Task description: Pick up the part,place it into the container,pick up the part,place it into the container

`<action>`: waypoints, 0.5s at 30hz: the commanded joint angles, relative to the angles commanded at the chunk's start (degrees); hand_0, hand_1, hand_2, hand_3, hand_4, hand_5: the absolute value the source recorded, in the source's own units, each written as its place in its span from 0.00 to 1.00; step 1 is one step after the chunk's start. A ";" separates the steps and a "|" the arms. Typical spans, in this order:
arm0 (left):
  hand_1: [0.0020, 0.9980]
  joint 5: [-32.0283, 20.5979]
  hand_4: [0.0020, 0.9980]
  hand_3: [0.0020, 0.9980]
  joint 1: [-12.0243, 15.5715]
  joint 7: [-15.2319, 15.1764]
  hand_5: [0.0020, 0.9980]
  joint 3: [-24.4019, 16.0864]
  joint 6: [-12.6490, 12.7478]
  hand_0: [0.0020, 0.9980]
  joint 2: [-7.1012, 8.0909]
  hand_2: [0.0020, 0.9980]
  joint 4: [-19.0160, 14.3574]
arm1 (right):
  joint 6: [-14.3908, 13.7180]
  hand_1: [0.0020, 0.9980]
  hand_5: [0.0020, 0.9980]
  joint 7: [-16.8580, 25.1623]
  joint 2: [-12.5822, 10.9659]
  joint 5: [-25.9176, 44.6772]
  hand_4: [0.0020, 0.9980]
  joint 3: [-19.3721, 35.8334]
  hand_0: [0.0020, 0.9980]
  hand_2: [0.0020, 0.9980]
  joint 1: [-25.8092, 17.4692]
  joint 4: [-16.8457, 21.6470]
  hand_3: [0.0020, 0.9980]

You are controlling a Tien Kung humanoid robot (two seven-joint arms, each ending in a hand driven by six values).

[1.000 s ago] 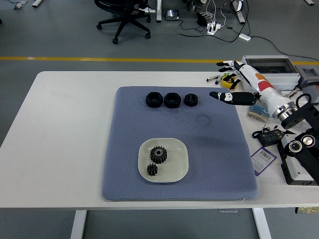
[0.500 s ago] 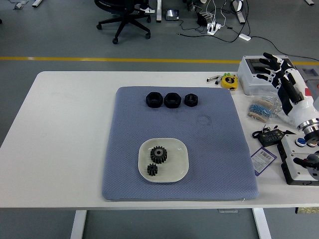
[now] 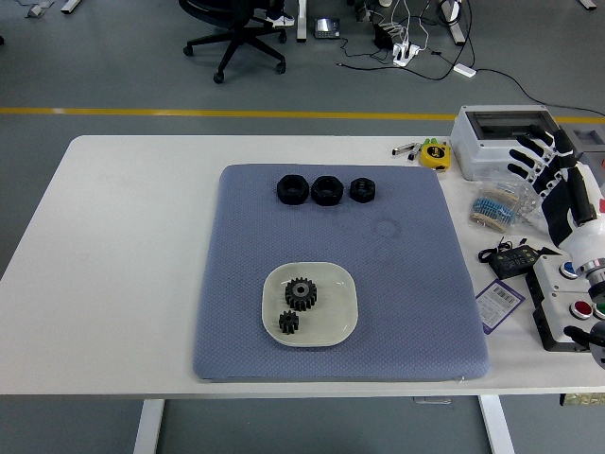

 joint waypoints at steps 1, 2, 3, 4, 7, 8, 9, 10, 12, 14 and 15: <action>0.69 0.22 0.65 0.56 -0.05 0.04 0.59 -0.11 -0.03 0.70 0.03 0.67 0.00 | 0.12 0.81 0.91 -0.10 -0.09 -0.83 1.00 0.21 0.83 0.85 -0.21 0.26 0.85; 0.68 0.44 0.65 0.56 -0.09 0.06 0.59 -0.21 -0.07 0.70 0.06 0.67 -0.01 | 0.23 0.80 0.90 -0.20 -0.19 -1.49 1.00 0.43 0.83 0.85 -0.43 0.49 0.85; 0.68 0.66 0.65 0.56 -0.13 0.09 0.59 -0.31 -0.10 0.70 0.10 0.67 -0.02 | 0.30 0.80 0.90 -0.25 -0.27 -1.92 1.00 0.62 0.83 0.85 -0.61 0.67 0.85; 0.68 1.07 0.65 0.56 -0.22 0.18 0.59 -0.56 -0.17 0.70 0.15 0.67 -0.03 | 0.28 0.80 0.90 -0.32 -0.42 -2.11 1.00 0.87 0.83 0.85 -0.83 0.83 0.85; 0.68 1.52 0.65 0.56 -0.45 0.23 0.59 -0.66 -0.30 0.70 0.28 0.67 -0.07 | 0.17 0.80 0.90 -0.47 -0.67 -2.20 1.00 1.42 0.83 0.85 -1.28 1.06 0.85; 0.69 1.62 0.65 0.56 -0.51 0.24 0.59 -0.68 -0.35 0.70 0.33 0.67 -0.10 | 0.17 0.80 0.90 -0.57 -0.79 -2.27 1.00 1.68 0.83 0.84 -1.52 1.14 0.83; 0.69 1.71 0.65 0.56 -0.56 0.26 0.59 -0.75 -0.39 0.70 0.38 0.67 -0.12 | 0.22 0.80 0.90 -0.70 -0.90 -2.31 1.00 1.93 0.83 0.84 -1.73 1.19 0.83; 0.69 1.72 0.65 0.56 -0.59 0.24 0.59 -0.75 -0.41 0.70 0.41 0.67 -0.13 | 0.25 0.80 0.90 -0.82 -0.98 -2.36 1.00 2.09 0.83 0.84 -1.84 1.22 0.83; 0.69 1.71 0.65 0.56 -0.64 0.23 0.59 -0.71 -0.43 0.70 0.44 0.67 -0.17 | 0.31 0.80 0.90 -0.99 -1.06 -2.45 1.00 2.31 0.83 0.84 -1.95 1.27 0.83; 0.69 1.79 0.65 0.56 -0.65 0.21 0.59 -0.70 -0.46 0.70 0.48 0.67 -0.18 | 0.30 0.80 0.90 -1.18 -1.07 -2.51 1.00 2.44 0.82 0.84 -1.99 1.25 0.83; 0.69 1.83 0.65 0.56 -0.67 0.21 0.59 -0.71 -0.46 0.70 0.49 0.67 -0.18 | 0.33 0.80 0.90 -1.32 -1.08 -2.57 1.00 2.45 0.82 0.84 -1.95 1.25 0.83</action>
